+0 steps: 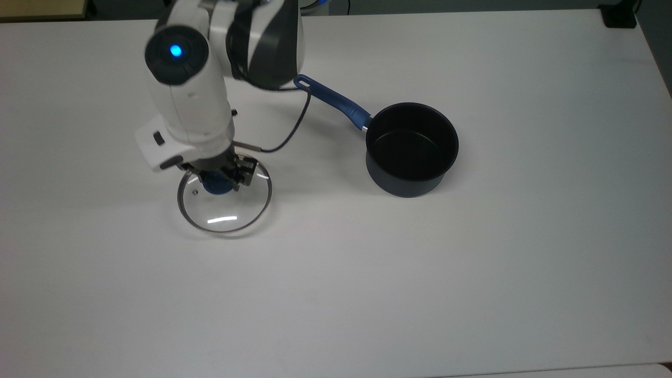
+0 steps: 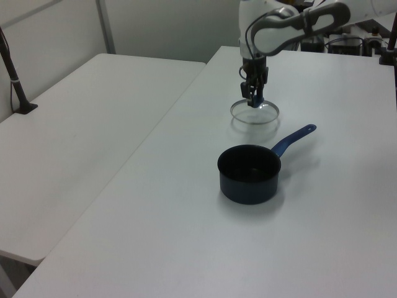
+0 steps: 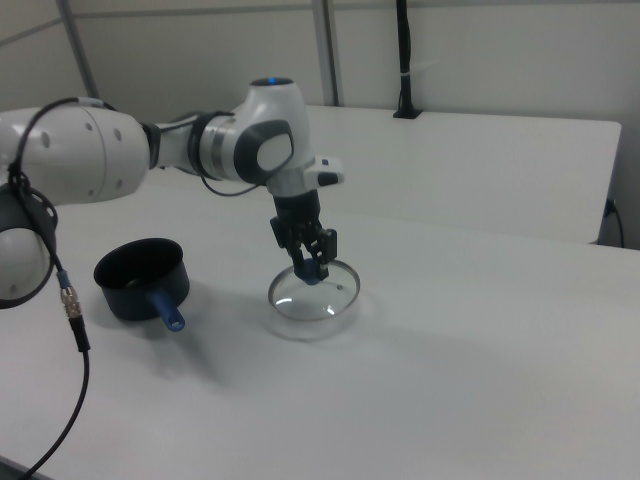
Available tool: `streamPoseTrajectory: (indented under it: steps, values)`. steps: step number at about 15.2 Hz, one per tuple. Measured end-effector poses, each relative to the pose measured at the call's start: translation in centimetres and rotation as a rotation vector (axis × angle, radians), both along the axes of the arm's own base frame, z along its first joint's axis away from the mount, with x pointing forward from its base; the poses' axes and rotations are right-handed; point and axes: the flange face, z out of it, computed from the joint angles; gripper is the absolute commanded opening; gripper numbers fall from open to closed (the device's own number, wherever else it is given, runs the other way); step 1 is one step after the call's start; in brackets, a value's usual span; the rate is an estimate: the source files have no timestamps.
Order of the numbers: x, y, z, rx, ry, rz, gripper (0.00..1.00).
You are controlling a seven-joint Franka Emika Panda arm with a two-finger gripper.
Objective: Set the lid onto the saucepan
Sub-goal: 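Lift the lid and carry it over the black saucepan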
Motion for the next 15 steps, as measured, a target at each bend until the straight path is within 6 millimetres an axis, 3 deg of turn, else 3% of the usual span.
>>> streamPoseTrajectory:
  steps: [4, 7, 11, 13, 15]
  values:
    - [-1.3, -0.5, 4.8, 0.017, -0.011, -0.020, 0.36]
    - [-3.0, -2.6, 8.2, 0.037, -0.005, -0.069, 0.36]
    - [-3.3, -2.7, 10.7, 0.036, -0.030, -0.071, 0.36]
    - [-3.1, -0.5, 11.1, 0.031, -0.029, -0.048, 0.36]
    - [-3.1, 5.1, 11.8, 0.014, 0.000, -0.002, 0.36]
